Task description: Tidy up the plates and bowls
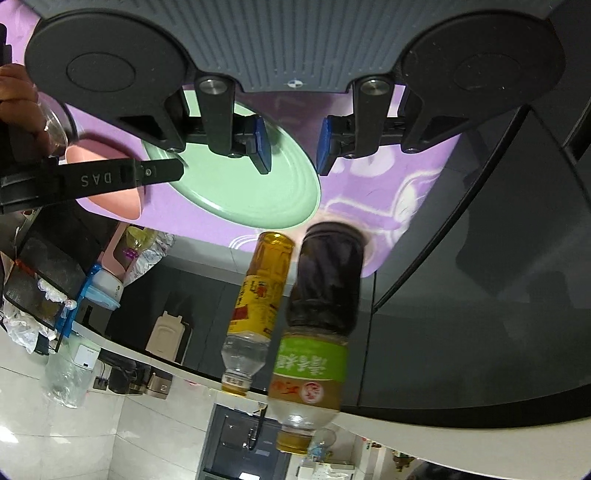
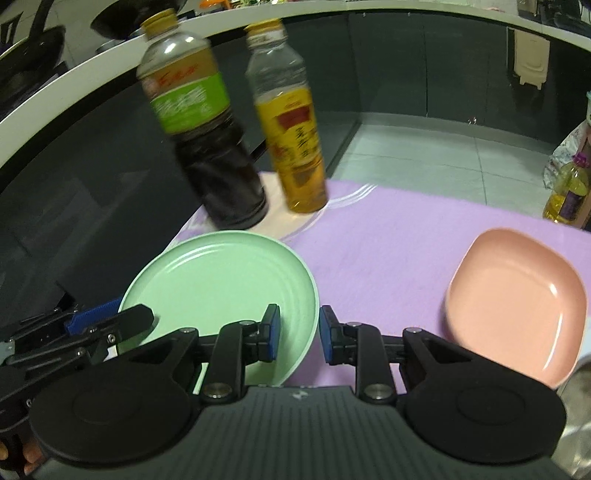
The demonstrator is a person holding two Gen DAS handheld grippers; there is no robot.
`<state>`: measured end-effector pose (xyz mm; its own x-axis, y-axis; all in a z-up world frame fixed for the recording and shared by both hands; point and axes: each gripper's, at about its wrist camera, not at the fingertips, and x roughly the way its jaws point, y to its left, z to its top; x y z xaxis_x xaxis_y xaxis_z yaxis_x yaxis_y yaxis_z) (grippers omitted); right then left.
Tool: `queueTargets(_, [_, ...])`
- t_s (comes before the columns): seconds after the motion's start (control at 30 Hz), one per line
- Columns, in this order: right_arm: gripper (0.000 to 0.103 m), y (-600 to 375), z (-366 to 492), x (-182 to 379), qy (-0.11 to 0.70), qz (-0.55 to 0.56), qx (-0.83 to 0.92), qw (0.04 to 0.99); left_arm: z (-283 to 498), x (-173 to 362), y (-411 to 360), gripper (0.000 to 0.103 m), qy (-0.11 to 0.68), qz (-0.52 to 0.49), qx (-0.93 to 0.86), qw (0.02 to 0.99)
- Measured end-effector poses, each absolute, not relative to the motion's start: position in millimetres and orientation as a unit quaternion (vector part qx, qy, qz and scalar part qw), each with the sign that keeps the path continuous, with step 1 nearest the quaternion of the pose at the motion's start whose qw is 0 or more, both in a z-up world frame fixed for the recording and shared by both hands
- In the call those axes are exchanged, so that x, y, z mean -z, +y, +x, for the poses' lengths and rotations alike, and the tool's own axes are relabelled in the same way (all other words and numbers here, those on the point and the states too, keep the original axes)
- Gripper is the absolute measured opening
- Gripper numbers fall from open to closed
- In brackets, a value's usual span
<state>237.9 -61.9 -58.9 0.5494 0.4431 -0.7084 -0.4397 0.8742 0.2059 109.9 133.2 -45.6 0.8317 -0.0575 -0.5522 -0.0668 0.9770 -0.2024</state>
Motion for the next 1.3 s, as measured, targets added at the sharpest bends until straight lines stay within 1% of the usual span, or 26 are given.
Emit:
queueTargets(0.2, [0.013,-50.9,215.7,65.6,0.417,0.007,-0.264,0.870,84.1,53.2,144.9,0.024,0.294,-0.108,-0.007,0.950])
queueTargets(0.53, [0.013,-31.3,198.1,75.0,0.431,-0.008,-0.274,0.860,68.1,66.8,157.7,0.026,0.306,-0.114,-0.028,0.945])
queueTargets(0.87, [0.013,-24.0,197.8,78.7,0.443,-0.012,-0.283,0.851,61.8,75.1,167.0,0.029,0.310,-0.113,-0.041,0.943])
queueTargets(1.17, [0.013,-22.0,196.1,81.8,0.448,-0.010,-0.280,0.849,64.0,79.5,167.6,0.030,0.317,-0.115,-0.045,0.940])
queueTargets(1.3, [0.014,-21.6,196.5,83.4,0.450,-0.009,-0.280,0.848,66.7,84.2,168.3,0.032,0.328,-0.116,-0.045,0.936])
